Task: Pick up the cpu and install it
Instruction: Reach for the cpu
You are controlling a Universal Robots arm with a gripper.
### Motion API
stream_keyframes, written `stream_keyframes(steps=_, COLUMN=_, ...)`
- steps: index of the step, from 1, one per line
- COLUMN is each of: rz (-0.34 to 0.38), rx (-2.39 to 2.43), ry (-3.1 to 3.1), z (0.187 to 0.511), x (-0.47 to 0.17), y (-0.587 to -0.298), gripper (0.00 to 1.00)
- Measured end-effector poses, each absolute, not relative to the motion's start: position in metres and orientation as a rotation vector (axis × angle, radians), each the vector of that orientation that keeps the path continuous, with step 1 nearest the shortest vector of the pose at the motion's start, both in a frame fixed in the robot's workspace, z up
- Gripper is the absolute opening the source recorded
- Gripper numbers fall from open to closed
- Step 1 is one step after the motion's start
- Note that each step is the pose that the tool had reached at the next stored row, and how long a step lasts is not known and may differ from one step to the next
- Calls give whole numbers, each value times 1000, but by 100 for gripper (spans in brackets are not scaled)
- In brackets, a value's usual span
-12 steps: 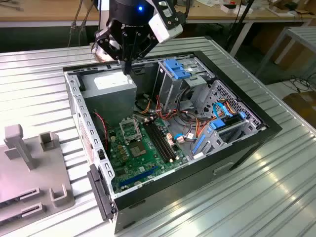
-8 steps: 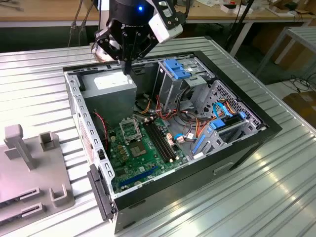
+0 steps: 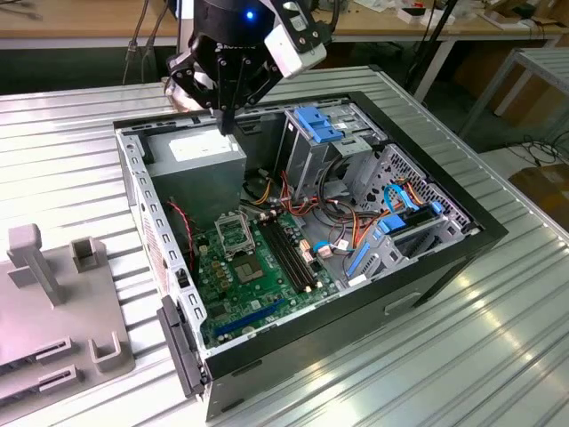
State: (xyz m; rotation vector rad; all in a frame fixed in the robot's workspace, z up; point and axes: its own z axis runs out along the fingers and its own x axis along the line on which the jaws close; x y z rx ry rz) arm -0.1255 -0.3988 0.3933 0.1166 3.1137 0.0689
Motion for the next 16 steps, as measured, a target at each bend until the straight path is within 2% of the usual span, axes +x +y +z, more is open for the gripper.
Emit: stream_keyframes(steps=16, rz=69, rx=117, ry=3114, z=393, x=-130, y=-399, gripper=10)
